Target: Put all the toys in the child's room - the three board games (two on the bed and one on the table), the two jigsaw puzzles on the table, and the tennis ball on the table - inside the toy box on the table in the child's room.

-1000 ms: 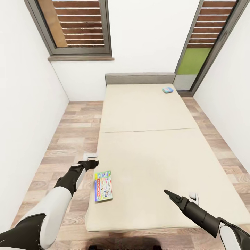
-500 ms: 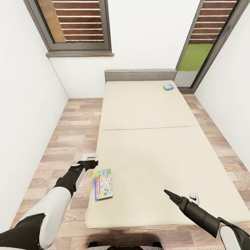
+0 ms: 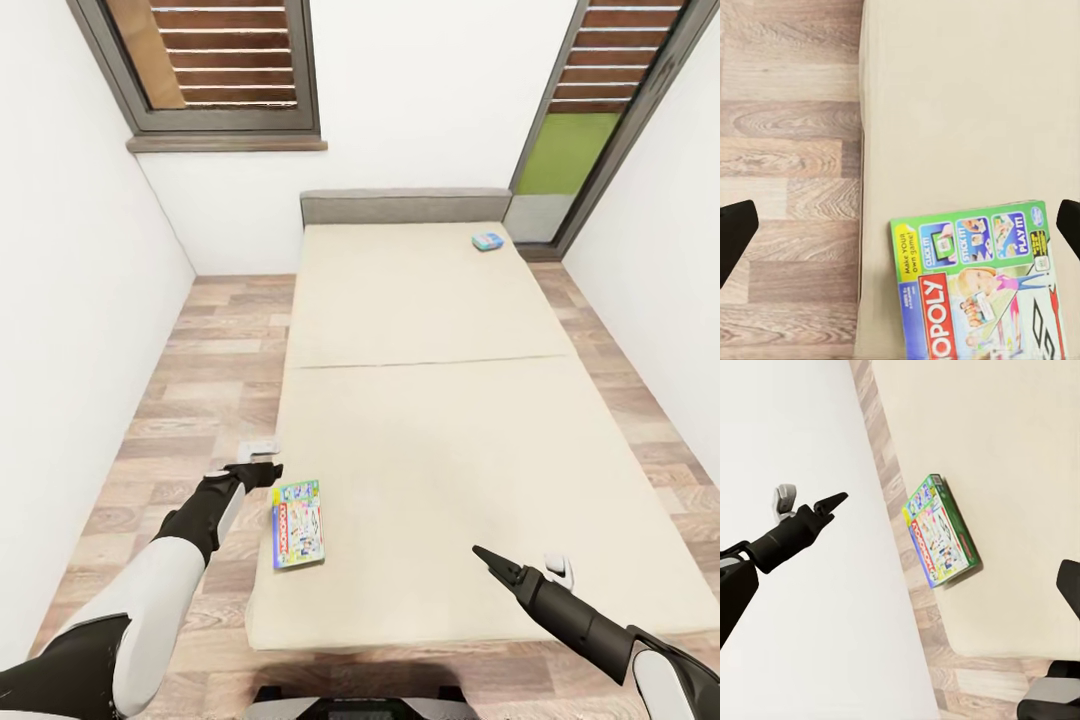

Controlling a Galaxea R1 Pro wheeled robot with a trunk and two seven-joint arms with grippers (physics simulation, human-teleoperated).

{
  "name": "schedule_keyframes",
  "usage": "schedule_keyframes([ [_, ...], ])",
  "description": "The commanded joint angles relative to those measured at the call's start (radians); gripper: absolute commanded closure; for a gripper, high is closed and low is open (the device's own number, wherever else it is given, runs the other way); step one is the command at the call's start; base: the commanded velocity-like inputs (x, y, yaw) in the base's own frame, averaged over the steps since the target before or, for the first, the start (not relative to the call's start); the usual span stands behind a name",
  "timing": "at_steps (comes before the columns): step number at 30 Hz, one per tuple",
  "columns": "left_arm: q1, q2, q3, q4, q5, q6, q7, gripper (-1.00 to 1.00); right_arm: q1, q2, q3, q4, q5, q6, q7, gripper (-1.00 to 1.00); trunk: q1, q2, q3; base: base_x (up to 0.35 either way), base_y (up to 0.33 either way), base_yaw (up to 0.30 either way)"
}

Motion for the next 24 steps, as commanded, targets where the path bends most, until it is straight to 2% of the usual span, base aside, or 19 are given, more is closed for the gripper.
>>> schedule_keyframes([
  [1,-0.002,-0.002,0.008,-0.003,-0.009,0.016,-0.004,-1.0,-0.001,0.0,-0.001,-0.001,0.0,0.006,0.005,-1.0,0.0,-0.002,-0.003,0.0,0.0,0.0],
  [7,-0.047,-0.002,0.009,-0.006,-0.005,0.107,0.0,-1.0,0.0,-0.001,-0.003,-0.005,0.001,0.005,0.049,-1.0,0.0,-0.002,-0.013,0.0,0.0,0.0],
  [11,-0.09,-0.002,0.009,-0.005,-0.004,0.162,0.003,-1.0,0.0,-0.001,-0.007,-0.007,0.006,0.004,0.11,-1.0,0.0,-0.002,-0.019,0.0,0.0,0.0],
  [17,-0.116,-0.006,0.009,-0.005,-0.006,0.18,0.007,-1.0,-0.001,-0.012,-0.043,-0.008,0.011,0.003,0.153,-1.0,0.0,-0.002,-0.029,0.0,0.0,0.0],
  [24,-0.121,-0.011,0.008,-0.005,-0.012,0.172,0.013,-1.0,-0.002,-0.029,-0.054,-0.008,0.011,0.003,0.163,-1.0,0.0,-0.002,-0.041,0.0,0.0,0.0],
])
